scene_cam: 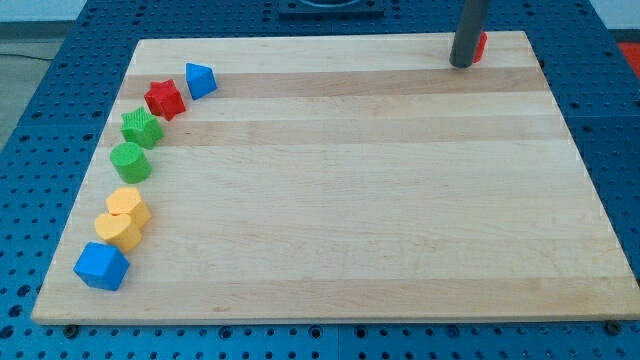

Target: Push the blue cube towards the yellow heart

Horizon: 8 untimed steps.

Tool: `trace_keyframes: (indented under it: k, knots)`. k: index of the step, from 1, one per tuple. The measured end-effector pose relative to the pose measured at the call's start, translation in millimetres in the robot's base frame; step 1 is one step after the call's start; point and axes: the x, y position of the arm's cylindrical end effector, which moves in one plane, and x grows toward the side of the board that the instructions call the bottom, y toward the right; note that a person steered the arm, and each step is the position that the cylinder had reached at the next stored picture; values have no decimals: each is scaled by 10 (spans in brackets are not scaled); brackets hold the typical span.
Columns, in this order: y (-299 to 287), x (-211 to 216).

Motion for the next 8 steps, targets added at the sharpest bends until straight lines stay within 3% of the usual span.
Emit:
trace_keyframes:
  k: [3,5,8]
  knots:
    - [-99,-217]
    - [-1458,43]
    - [-1574,61]
